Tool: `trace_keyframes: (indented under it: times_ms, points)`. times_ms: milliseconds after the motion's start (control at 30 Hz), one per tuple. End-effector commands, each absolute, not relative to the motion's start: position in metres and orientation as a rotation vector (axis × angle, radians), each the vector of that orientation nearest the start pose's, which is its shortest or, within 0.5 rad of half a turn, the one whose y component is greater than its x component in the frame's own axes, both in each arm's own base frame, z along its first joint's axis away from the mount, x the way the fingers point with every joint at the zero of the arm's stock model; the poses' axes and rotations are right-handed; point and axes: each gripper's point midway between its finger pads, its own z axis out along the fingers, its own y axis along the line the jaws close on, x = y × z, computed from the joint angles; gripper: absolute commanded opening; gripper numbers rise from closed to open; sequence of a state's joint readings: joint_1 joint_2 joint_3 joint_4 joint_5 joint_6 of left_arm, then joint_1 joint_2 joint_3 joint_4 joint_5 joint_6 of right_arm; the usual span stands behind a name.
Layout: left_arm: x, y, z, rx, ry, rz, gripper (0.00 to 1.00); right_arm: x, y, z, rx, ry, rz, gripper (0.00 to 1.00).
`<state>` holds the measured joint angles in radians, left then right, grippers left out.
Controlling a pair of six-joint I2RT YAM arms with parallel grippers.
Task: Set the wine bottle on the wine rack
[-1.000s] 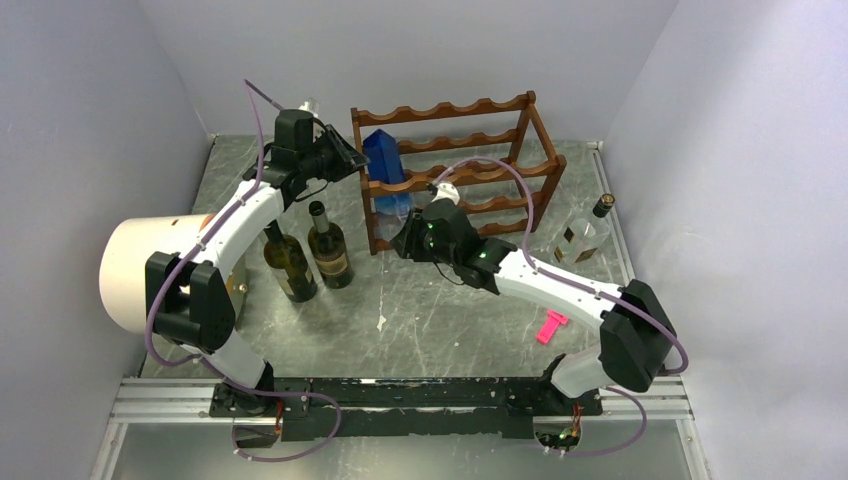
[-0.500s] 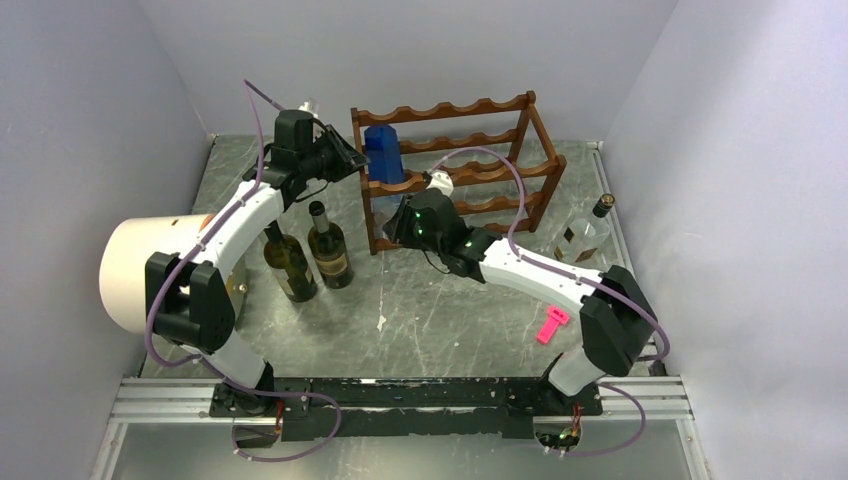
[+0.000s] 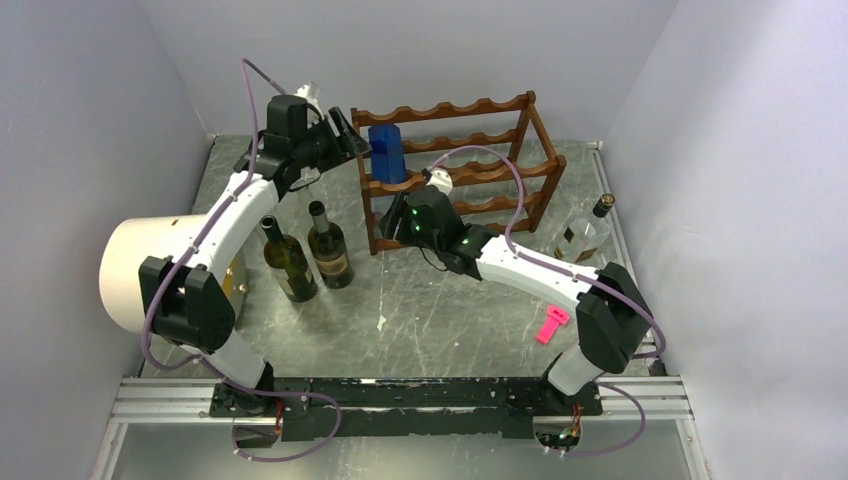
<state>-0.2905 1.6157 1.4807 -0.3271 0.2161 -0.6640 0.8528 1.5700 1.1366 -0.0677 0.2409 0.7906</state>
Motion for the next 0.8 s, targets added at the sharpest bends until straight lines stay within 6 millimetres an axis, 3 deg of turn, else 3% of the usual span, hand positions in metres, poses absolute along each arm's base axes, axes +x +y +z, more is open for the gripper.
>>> trace_keyframes:
  times_ms: [0, 100, 367, 567, 667, 767]
  points:
    - [0.442, -0.186, 0.310, -0.165, 2.021, -0.752, 0.71, 0.326, 0.349, 0.213, 0.101, 2.069, 0.781, 0.66]
    - [0.436, -0.180, 0.324, -0.143, 1.999, -0.721, 0.73, 0.325, 0.338, 0.214, 0.103, 2.069, 0.735, 0.77]
    - [0.410, -0.165, 0.364, -0.075, 1.931, -0.664, 0.75, 0.317, 0.319, 0.225, 0.035, 2.048, 0.685, 0.88]
    - [0.376, -0.151, 0.382, -0.021, 1.903, -0.620, 0.75, 0.305, 0.294, 0.246, 0.020, 2.032, 0.650, 0.87]
    - [0.354, -0.151, 0.387, 0.030, 1.887, -0.645, 0.75, 0.306, 0.275, 0.255, 0.066, 2.023, 0.602, 0.85]
    - [0.333, -0.153, 0.391, 0.082, 1.874, -0.681, 0.75, 0.311, 0.272, 0.261, 0.060, 2.029, 0.599, 0.79]
